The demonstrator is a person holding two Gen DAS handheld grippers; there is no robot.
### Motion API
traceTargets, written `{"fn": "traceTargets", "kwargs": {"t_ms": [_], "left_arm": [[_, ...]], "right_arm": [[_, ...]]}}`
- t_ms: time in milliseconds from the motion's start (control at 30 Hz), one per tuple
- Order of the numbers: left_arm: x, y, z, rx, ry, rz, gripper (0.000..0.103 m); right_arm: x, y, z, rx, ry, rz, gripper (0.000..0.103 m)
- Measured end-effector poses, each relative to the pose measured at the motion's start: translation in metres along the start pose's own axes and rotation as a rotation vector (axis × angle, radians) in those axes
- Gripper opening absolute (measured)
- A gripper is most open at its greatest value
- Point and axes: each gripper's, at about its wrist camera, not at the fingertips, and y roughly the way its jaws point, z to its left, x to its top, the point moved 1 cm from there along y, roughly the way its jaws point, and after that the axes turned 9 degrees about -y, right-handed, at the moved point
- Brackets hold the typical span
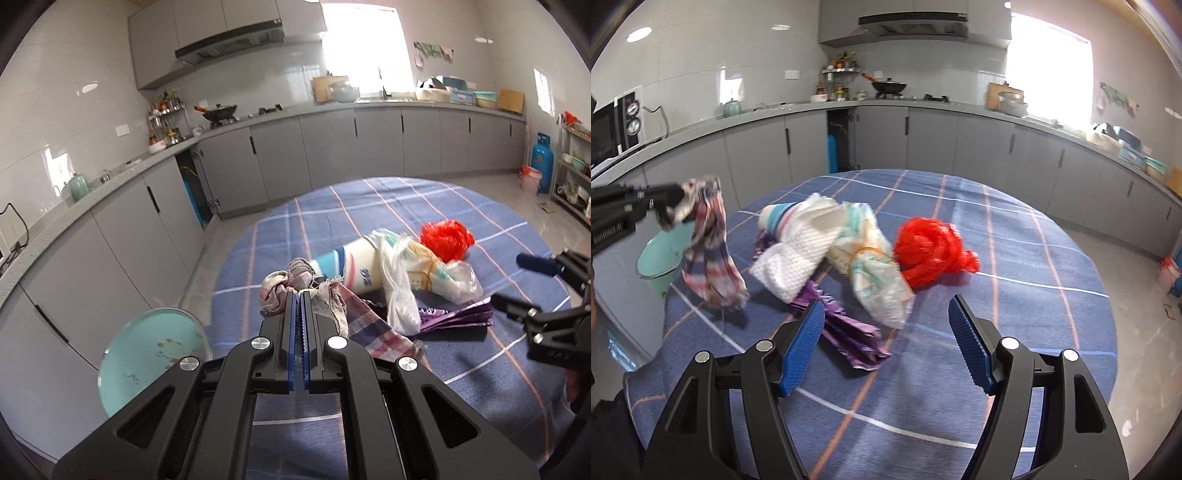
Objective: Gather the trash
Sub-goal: 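Grasp the white textured paper towel with the right gripper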
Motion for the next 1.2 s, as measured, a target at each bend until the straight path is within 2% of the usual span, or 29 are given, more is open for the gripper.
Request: {"fn": "traceTargets", "kwargs": {"t_ms": [100, 133, 233, 400, 533, 633, 800, 900, 1033, 1200], "left_arm": [[0.001, -0.003, 0.007, 0.021, -0.006, -0.002, 0.003], [-0.001, 0.000, 0.010, 0.030, -0.006, 0.006, 0.003], [-0.008, 0.006, 0.015, 0.047, -0.012, 0.032, 0.003], [-0.010, 0.009, 0.018, 0.049, -0.014, 0.036, 0.003], [-0.007, 0.005, 0.020, 0.062, -0.010, 0.018, 0.003], [-0.004, 0.004, 0.028, 0.098, -0.024, -0.003, 0.003], [-0.002, 0.006, 0.043, 0.122, -0.058, -0.007, 0.003], [-0.001, 0.006, 0.047, 0.120, -0.066, -0.007, 0.003], [0.001, 0.004, 0.051, 0.114, -0.071, -0.016, 0.003], [0.004, 0.003, 0.059, 0.115, -0.093, -0.018, 0.003]], "right_arm": [[0.003, 0.006, 0.011, 0.038, -0.024, 0.015, 0.062], [0.003, 0.010, 0.014, 0.051, -0.030, 0.028, 0.057], [0.003, 0.022, 0.019, 0.097, -0.048, 0.076, 0.054], [0.008, 0.025, 0.019, 0.104, -0.037, 0.086, 0.053], [0.025, 0.024, 0.029, 0.113, -0.021, 0.049, 0.053], [0.039, 0.031, 0.040, 0.117, -0.013, 0.030, 0.053], [0.047, 0.058, 0.060, 0.124, 0.006, 0.083, 0.051], [0.046, 0.070, 0.063, 0.121, 0.017, 0.120, 0.038], [0.040, 0.079, 0.065, 0.146, 0.029, 0.156, 0.013], [0.041, 0.070, 0.068, 0.163, 0.015, 0.122, 0.007]]}}
